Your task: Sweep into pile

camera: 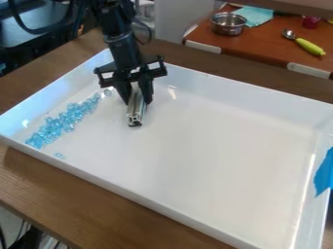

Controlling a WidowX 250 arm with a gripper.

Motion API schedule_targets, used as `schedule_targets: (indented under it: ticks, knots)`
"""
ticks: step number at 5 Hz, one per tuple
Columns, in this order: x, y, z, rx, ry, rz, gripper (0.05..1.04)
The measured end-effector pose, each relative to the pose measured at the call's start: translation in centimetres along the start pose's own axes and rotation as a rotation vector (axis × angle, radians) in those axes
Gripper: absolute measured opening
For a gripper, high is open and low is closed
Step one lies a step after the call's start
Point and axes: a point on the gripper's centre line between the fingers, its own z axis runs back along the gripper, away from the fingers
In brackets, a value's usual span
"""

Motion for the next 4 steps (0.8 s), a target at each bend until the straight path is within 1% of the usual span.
schedule_targets:
  ticks: [1,2,3,4]
  knots:
    - [0.0,0.0,0.1,-0.029,0.000,0.037,0.376]
    - [0.1,-0.3,0.2,-0.043,0.005,0.078,0.376]
    - [1.4,-1.1,0.5,-0.063,0.013,0.149,0.376]
    - [1.9,-0.9,0.5,-0.056,0.017,0.185,0.376]
